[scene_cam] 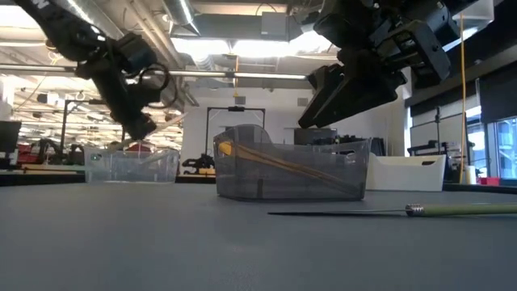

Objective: Sort silverware by color (type)
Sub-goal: Put the green table knife into the transparent bin

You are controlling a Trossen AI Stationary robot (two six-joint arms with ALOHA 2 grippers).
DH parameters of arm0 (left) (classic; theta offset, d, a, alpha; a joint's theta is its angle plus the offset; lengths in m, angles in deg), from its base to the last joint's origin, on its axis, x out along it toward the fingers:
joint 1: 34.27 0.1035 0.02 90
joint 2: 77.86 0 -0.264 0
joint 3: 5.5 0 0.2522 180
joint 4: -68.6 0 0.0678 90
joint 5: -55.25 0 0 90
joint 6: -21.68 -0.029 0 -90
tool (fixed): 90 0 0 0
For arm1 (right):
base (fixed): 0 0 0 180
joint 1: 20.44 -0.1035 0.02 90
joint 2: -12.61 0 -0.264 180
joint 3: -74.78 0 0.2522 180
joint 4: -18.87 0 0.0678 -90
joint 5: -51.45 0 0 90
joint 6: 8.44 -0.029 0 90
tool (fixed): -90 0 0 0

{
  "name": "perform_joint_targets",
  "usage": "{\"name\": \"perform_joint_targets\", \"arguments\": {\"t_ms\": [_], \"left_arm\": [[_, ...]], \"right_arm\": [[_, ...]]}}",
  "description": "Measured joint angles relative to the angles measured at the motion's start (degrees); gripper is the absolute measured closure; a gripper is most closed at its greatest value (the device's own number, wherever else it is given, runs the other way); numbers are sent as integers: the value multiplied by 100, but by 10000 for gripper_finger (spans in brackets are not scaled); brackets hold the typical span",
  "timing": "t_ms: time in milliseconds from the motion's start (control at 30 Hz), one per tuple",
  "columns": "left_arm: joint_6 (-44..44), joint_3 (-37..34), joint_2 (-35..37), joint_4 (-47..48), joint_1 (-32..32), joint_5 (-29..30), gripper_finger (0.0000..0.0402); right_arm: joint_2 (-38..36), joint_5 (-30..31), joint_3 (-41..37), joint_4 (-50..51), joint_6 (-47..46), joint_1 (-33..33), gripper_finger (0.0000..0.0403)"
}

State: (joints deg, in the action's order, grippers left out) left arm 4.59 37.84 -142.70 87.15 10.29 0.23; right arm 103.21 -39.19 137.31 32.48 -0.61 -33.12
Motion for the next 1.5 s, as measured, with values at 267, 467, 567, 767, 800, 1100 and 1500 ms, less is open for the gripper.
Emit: {"name": "perform_joint_targets", "arguments": {"t_ms": [267, 467, 567, 767, 800, 1100, 1500], "left_arm": [[-3, -372, 0, -42, 400, -256, 337], [7, -303, 0, -6, 372, -267, 283], [269, -101, 4, 289, 235, -267, 265], [668, 231, 56, 576, -416, -318, 264], [721, 252, 88, 564, -574, -319, 264], [1338, 265, 550, 354, -2336, -1110, 265], [1676, 274, 177, -1037, -5032, -1912, 265]], "right_arm": [[0, 0, 0, -24, 0, -2, 249], [0, 0, 0, -24, 0, -2, 249], [0, 0, 0, -24, -2, -2, 249], [0, 0, 0, 2, -2, -2, 249], [0, 0, 0, 2, -2, -2, 249], [0, 2, 0, 0, -151, -2, 249], [-11, 11, 0, 9, -152, -7, 249]]}}
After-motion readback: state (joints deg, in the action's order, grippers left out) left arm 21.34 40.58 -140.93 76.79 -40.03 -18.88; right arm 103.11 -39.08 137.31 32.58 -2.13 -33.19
